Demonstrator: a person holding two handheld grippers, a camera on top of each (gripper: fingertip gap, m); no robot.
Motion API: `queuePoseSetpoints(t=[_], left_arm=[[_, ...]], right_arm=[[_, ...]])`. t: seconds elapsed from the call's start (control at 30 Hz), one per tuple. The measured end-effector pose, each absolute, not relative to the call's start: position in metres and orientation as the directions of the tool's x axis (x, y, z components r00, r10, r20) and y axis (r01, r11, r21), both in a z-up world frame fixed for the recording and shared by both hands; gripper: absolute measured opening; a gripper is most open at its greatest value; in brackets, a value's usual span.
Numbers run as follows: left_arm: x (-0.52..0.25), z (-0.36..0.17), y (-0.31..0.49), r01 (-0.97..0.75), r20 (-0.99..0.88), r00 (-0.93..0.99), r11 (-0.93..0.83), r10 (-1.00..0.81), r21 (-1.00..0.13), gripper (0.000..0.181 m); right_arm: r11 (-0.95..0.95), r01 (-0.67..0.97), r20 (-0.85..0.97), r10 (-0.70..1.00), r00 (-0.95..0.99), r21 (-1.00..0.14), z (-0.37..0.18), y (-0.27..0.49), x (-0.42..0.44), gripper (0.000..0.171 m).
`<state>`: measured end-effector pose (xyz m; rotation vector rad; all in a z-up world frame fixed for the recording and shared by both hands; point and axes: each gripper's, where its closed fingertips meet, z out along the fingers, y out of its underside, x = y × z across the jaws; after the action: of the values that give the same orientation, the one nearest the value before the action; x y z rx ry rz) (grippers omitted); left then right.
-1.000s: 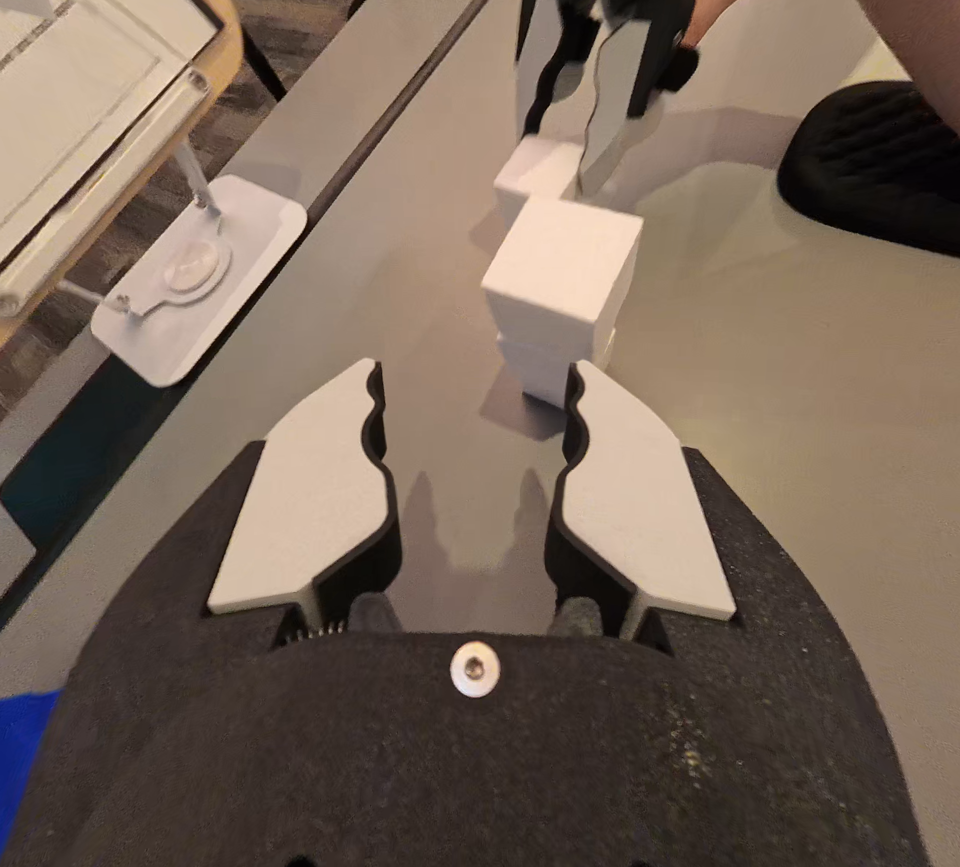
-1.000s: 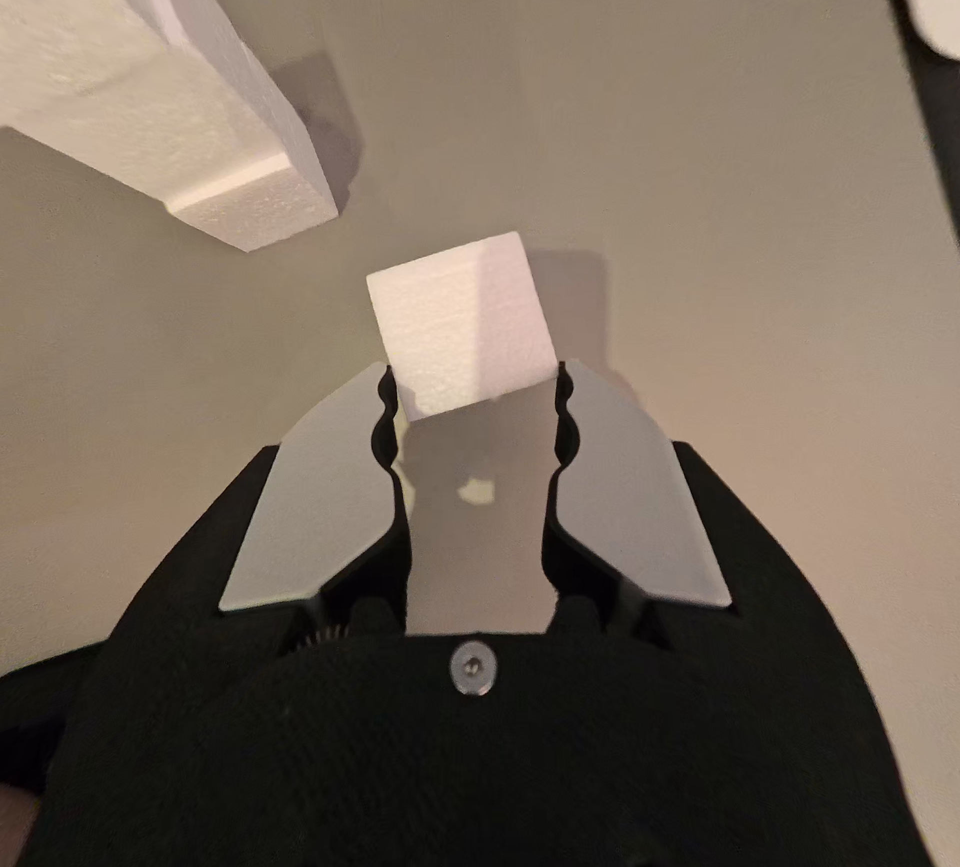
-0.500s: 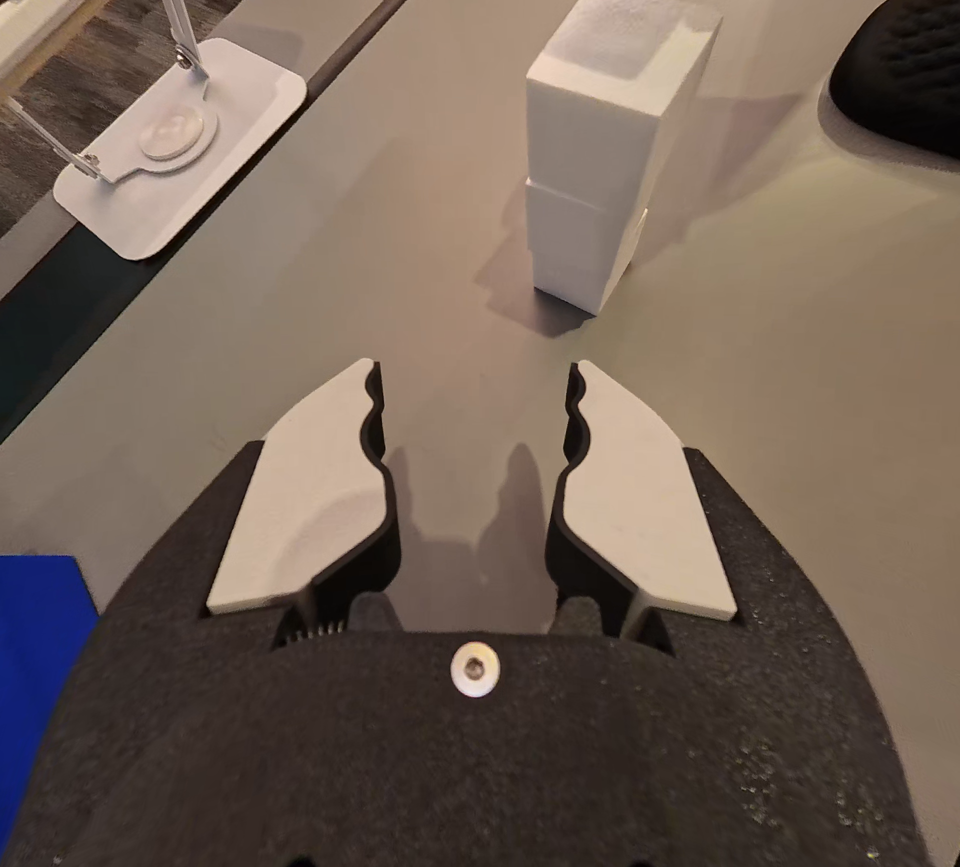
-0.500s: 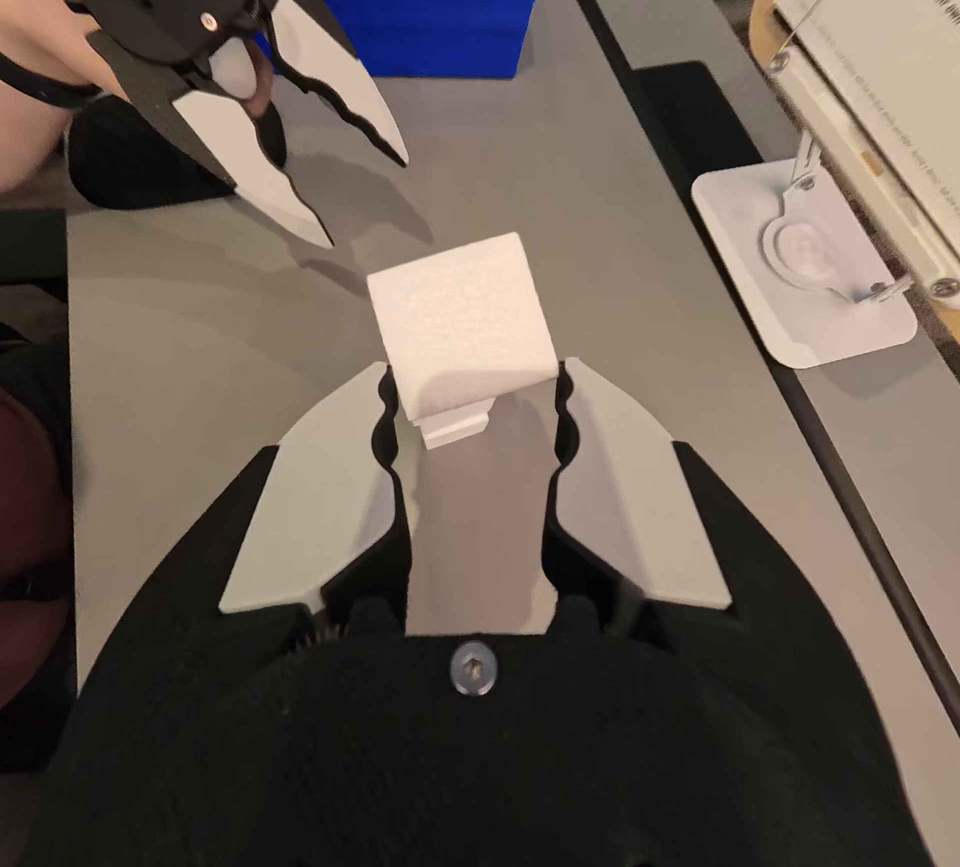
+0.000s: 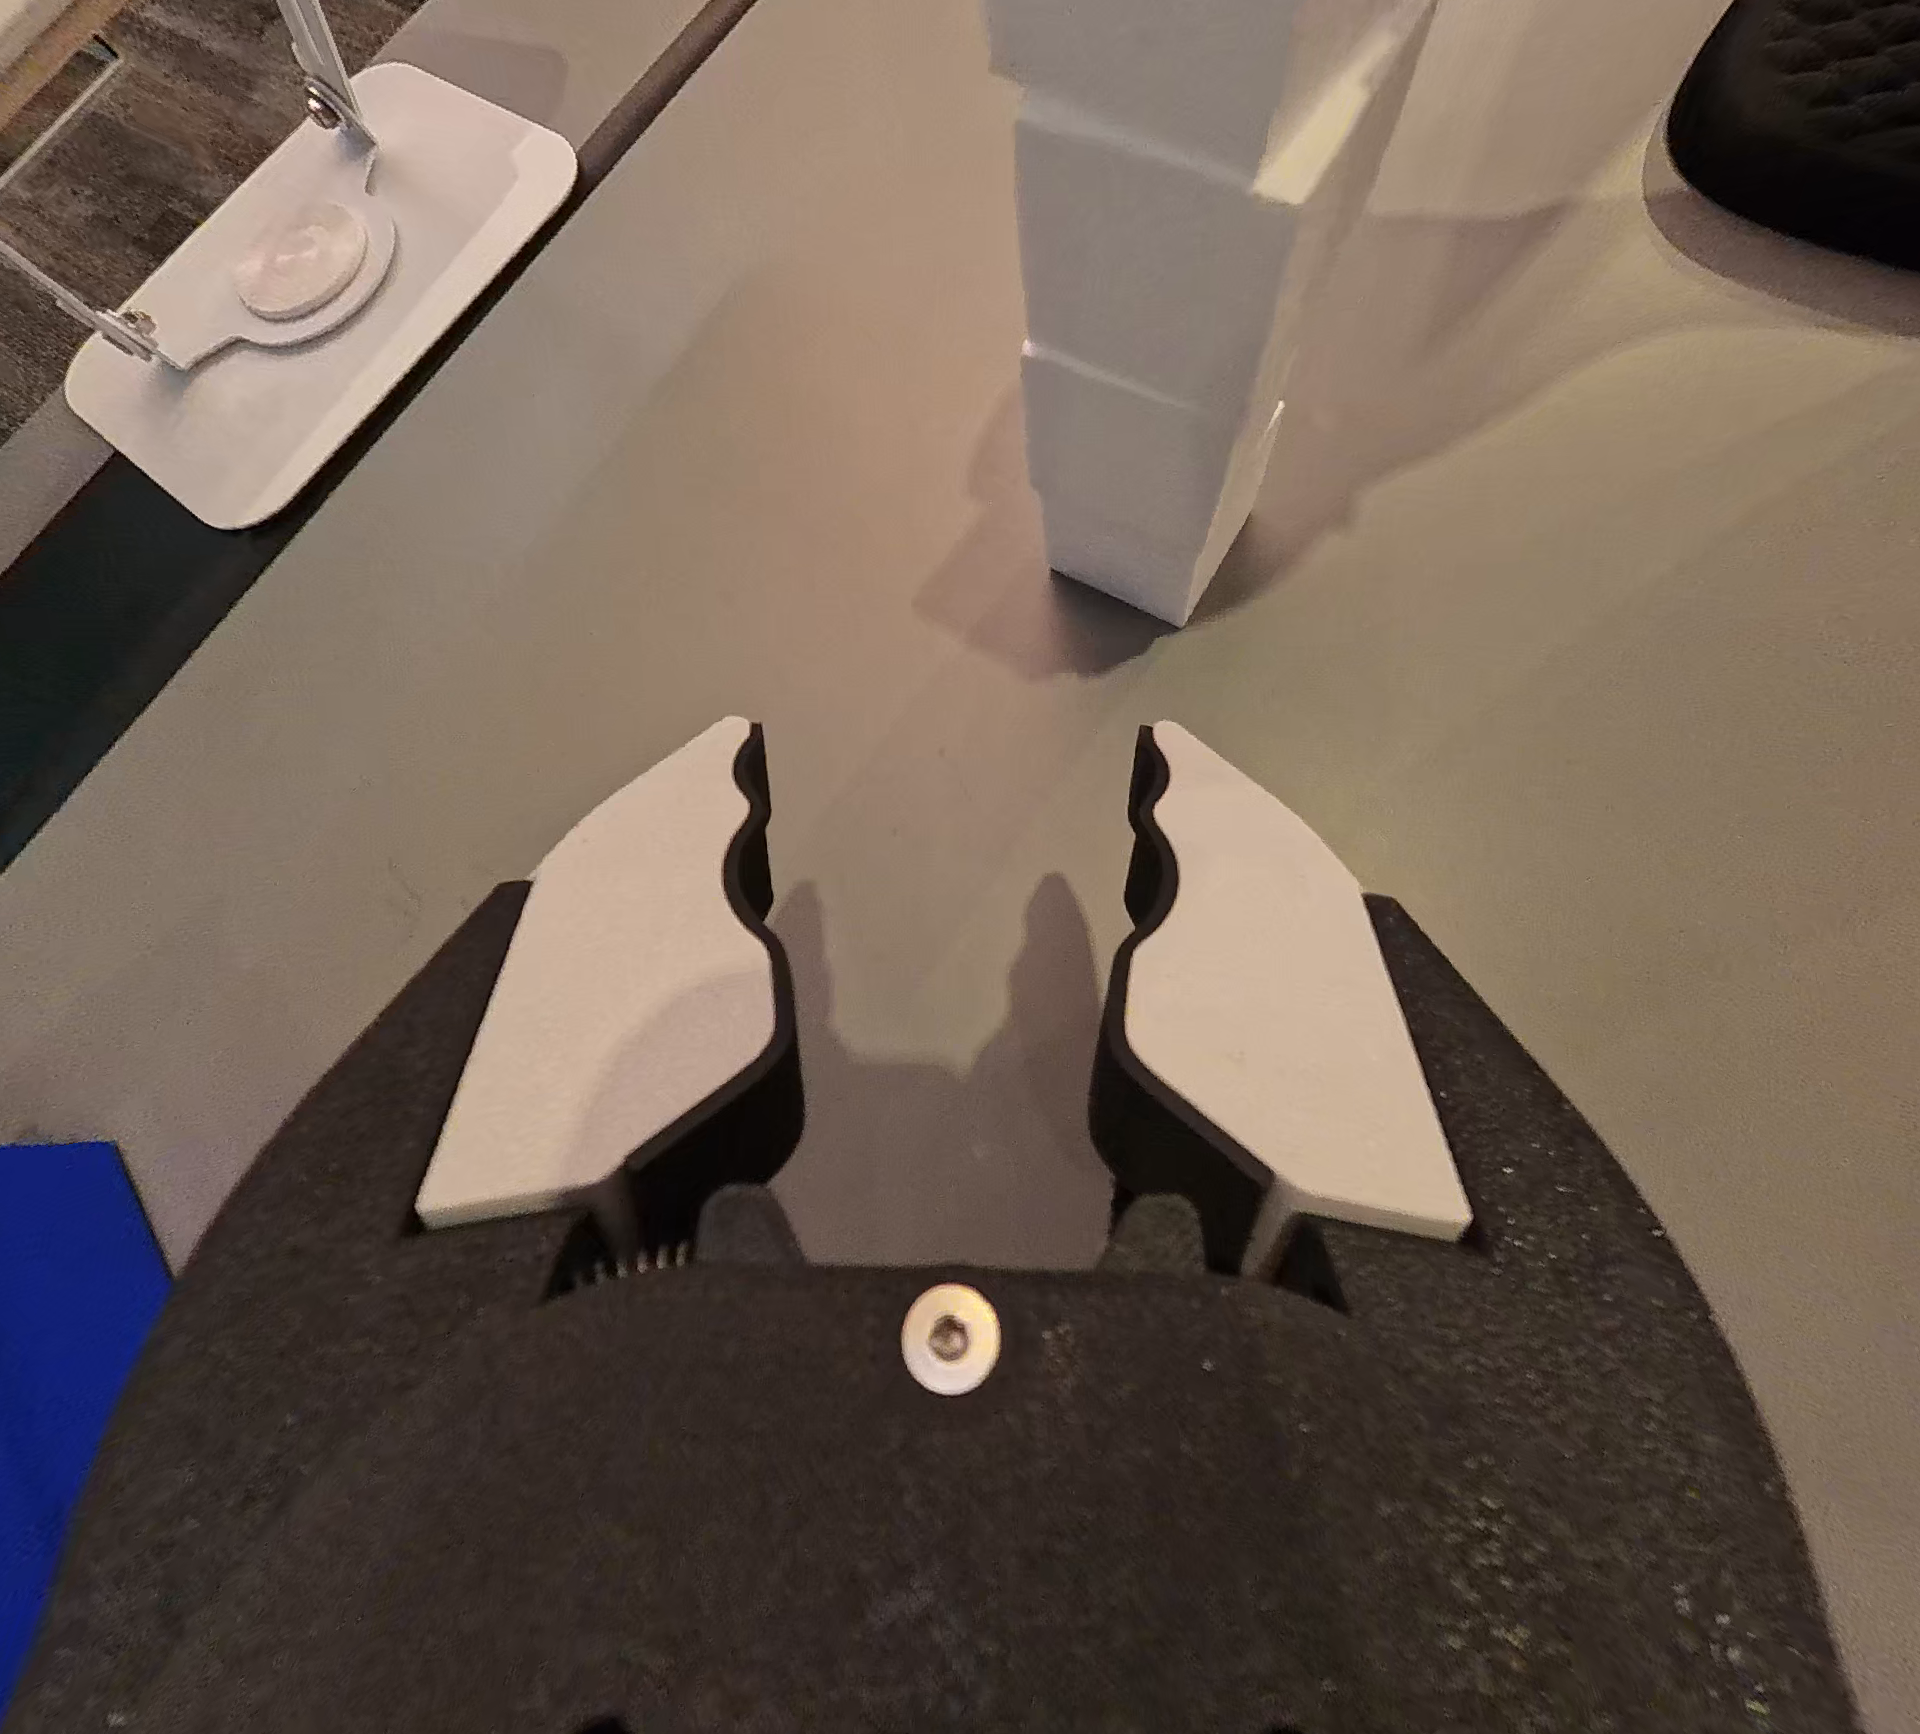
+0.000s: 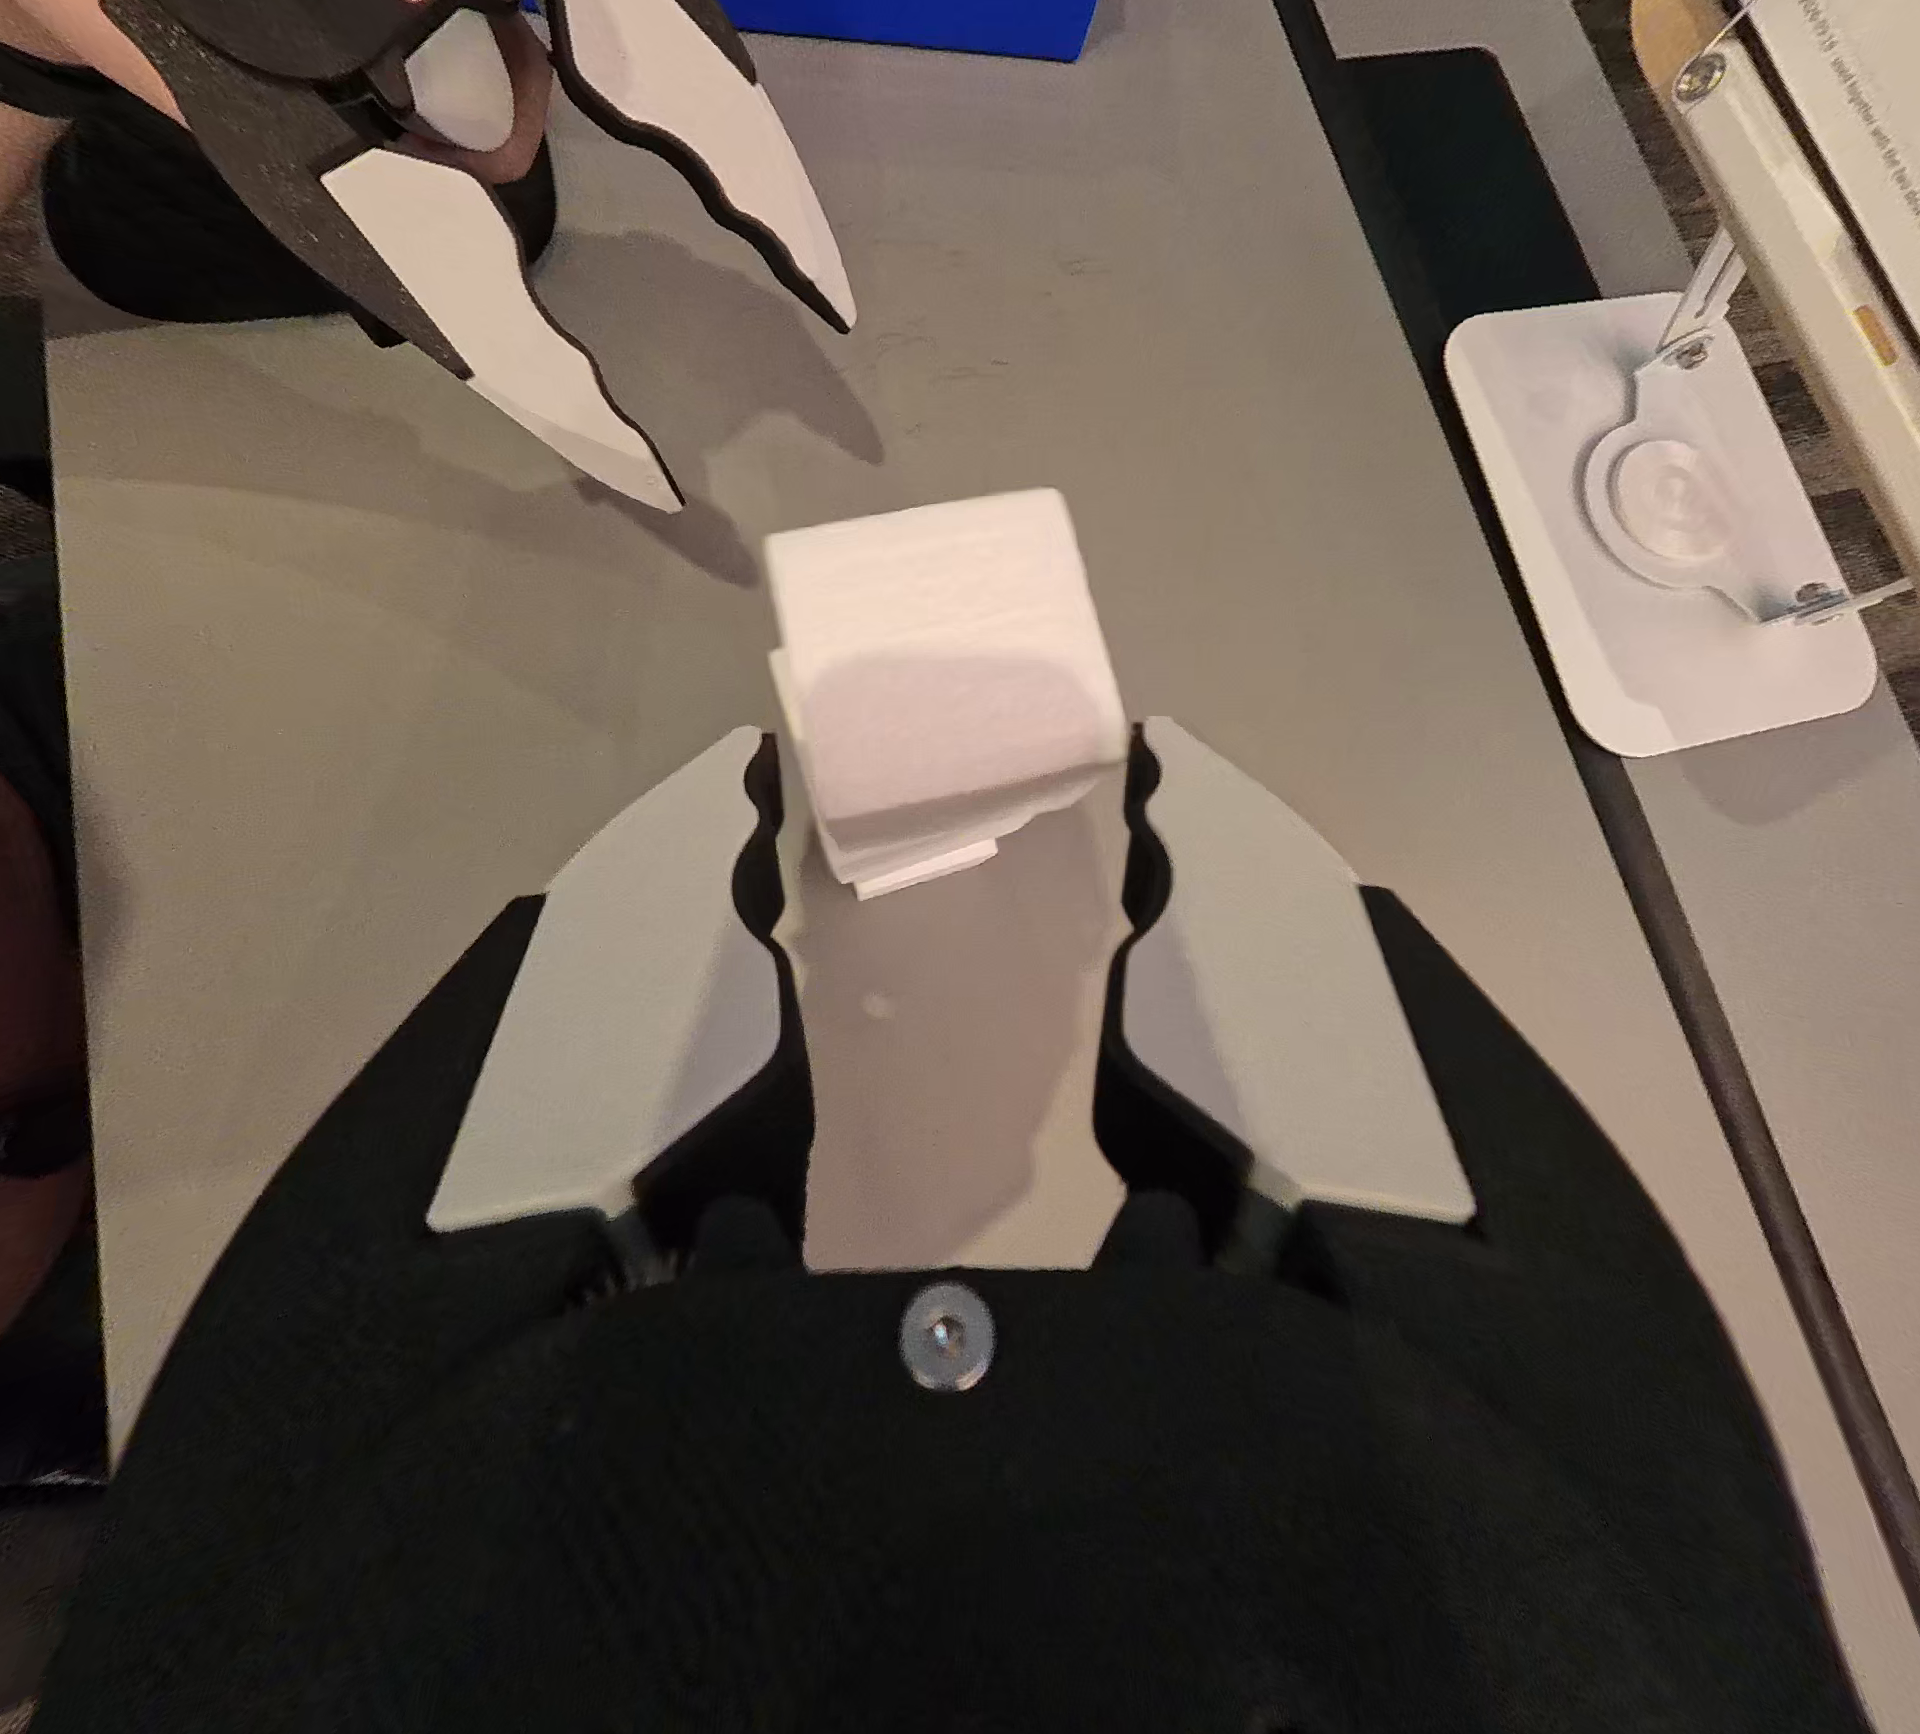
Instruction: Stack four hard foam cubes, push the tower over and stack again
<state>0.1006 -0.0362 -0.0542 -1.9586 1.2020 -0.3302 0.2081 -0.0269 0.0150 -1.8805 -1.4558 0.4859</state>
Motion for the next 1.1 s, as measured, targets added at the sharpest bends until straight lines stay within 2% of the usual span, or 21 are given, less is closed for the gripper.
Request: queuePoseSetpoints(t=[0.1,0.23,0.33,0.5,0.7,0.9,1.1], left_arm=[[0.1,-0.047,-0.029,-0.626,-0.229,0.552,-0.217,-0.802,-0.749,0.066],[0.091,-0.036,-0.011,-0.628,-0.348,0.641,-0.207,-0.684,-0.75,0.066],[0.092,-0.029,-0.006,-0.598,-0.363,0.689,-0.209,-0.627,-0.774,0.065],[0.092,-0.028,-0.004,-0.604,-0.401,0.713,-0.215,-0.575,-0.767,0.065],[0.095,-0.038,-0.006,-0.625,-0.41,0.706,-0.236,-0.577,-0.744,0.064],[0.104,-0.072,-0.004,-0.624,-0.354,0.713,-0.317,-0.605,-0.715,0.063],[0.12,-0.102,0.0,-0.634,-0.318,0.698,-0.348,-0.642,-0.691,0.06]], right_arm=[[-0.083,0.648,0.139,0.949,0.284,-0.757,0.027,-0.028,0.205,0.073],[-0.011,0.588,0.21,0.928,0.307,-0.809,0.05,-0.024,0.213,0.074],[0.002,0.579,0.259,0.896,0.36,-0.815,0.06,-0.017,0.229,0.074],[-0.078,0.651,0.343,0.799,0.493,-0.755,0.062,0.0,0.276,0.074],[-0.295,0.746,0.437,0.66,0.611,-0.597,0.042,0.016,0.346,0.073],[-0.39,0.707,0.484,0.53,0.697,-0.59,0.046,0.034,0.375,0.07],[-0.389,0.703,0.495,0.511,0.702,-0.595,0.048,0.036,0.38,0.07]])
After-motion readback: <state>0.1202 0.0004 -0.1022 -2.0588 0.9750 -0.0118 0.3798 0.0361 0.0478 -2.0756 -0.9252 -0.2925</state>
